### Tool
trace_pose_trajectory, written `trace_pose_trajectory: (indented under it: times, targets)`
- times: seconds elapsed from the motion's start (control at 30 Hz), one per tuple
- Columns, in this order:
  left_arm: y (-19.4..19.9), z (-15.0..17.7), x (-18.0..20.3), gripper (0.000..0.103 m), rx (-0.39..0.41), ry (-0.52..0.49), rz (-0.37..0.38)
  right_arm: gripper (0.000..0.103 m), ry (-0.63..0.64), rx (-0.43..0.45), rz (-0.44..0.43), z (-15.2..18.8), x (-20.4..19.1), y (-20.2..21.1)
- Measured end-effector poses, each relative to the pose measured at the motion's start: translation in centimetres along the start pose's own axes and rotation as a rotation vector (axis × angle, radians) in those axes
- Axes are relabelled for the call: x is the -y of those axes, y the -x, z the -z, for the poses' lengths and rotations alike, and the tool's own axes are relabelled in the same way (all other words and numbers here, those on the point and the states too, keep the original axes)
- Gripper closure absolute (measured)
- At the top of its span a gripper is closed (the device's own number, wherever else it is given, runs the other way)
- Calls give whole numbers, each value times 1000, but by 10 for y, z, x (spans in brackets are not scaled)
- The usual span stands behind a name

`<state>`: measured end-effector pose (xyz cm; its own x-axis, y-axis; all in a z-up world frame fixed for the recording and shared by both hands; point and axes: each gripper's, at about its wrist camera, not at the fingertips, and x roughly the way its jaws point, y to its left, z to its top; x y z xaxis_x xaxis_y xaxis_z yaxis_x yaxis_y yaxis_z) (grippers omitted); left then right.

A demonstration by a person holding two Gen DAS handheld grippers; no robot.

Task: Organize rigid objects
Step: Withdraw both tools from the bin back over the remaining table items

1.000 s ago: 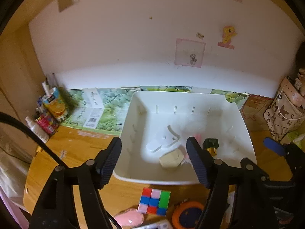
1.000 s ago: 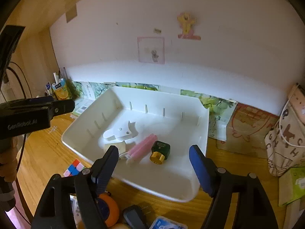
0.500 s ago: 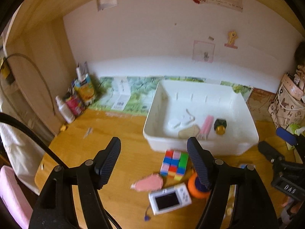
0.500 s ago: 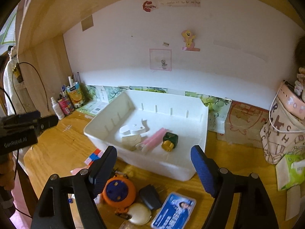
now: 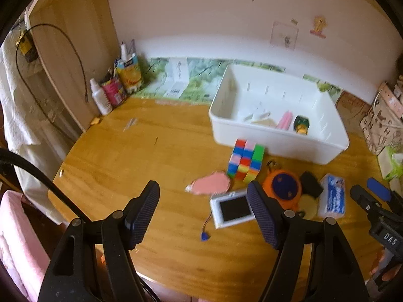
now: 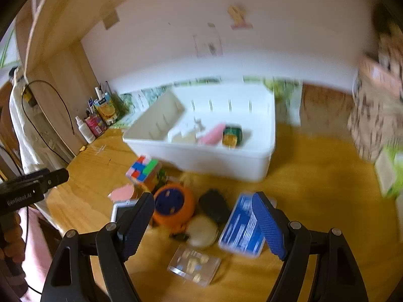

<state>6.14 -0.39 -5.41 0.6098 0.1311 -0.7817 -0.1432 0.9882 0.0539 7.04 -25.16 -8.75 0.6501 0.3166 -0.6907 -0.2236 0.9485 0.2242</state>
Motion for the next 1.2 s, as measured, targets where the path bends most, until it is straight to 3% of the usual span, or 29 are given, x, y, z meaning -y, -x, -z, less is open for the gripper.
trace_pose_trajectory:
  times: [0.33, 0.53, 0.73, 1.03, 1.2]
  targets:
    - [-12, 25, -19, 28, -90, 15, -39, 22, -196, -124, -3, 33, 21, -9]
    - [-22, 32, -26, 28, -126, 3, -18, 22, -323, -206, 18, 51, 31, -21]
    - [-36, 37, -29, 27, -193, -53, 9, 22, -421, -264, 45, 65, 30, -30]
    - [-59, 37, -31, 25, -294, -169, 96, 22, -546, -272, 105, 84, 19, -35]
    - [-71, 33, -22, 21, -322, -293, 148, 22, -594, -260, 162, 94, 8, -37]
